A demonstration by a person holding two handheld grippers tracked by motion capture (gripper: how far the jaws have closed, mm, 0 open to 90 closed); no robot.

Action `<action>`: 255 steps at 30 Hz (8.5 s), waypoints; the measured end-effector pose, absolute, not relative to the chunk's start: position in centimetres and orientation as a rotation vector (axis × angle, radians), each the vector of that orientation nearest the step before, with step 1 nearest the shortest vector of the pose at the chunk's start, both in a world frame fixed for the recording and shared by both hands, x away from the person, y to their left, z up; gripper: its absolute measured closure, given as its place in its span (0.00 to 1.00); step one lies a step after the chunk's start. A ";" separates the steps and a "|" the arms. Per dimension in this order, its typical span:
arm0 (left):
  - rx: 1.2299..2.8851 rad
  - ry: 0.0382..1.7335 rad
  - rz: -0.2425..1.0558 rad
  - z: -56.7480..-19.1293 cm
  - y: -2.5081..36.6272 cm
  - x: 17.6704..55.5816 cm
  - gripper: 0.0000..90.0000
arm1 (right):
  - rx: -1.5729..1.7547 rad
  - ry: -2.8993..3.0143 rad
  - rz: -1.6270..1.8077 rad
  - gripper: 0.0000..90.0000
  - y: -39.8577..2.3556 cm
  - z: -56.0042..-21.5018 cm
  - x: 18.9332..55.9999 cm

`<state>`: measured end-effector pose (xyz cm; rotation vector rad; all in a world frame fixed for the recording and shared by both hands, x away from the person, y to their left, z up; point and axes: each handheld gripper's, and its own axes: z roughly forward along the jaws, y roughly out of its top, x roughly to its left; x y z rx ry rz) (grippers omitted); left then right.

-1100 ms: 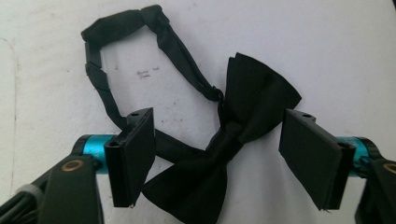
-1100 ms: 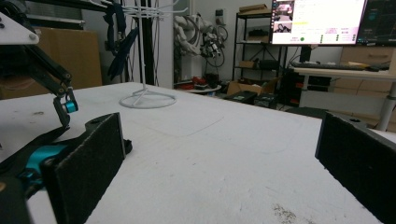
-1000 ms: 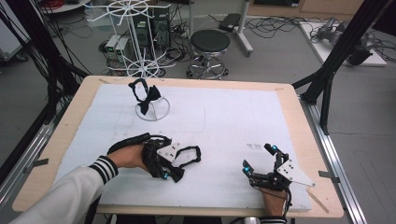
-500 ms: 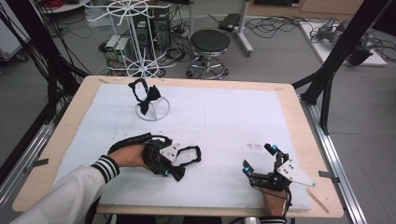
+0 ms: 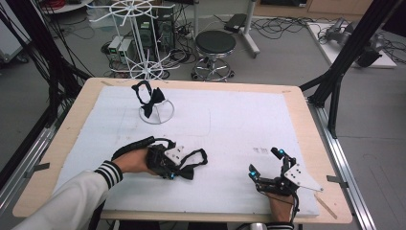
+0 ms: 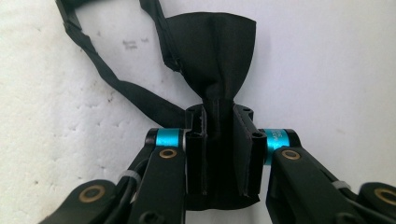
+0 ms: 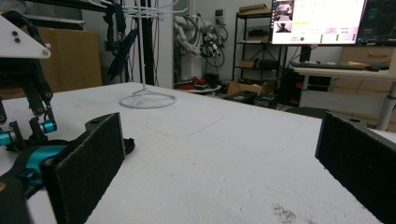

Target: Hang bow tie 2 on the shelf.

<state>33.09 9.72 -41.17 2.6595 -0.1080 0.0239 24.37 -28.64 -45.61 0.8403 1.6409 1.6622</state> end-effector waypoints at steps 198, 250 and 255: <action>1.794 0.588 0.630 -25.3 25.1 40.3 0.21 | 0.843 1.634 1.666 0.01 -28.8 -45.6 24.4; 1.401 0.694 0.713 -45.6 28.8 26.8 0.07 | 0.842 1.638 1.656 0.01 -28.6 -45.6 24.4; 1.413 0.689 0.720 -45.6 28.7 26.8 0.07 | 0.836 1.636 1.656 0.01 -28.6 -45.6 24.3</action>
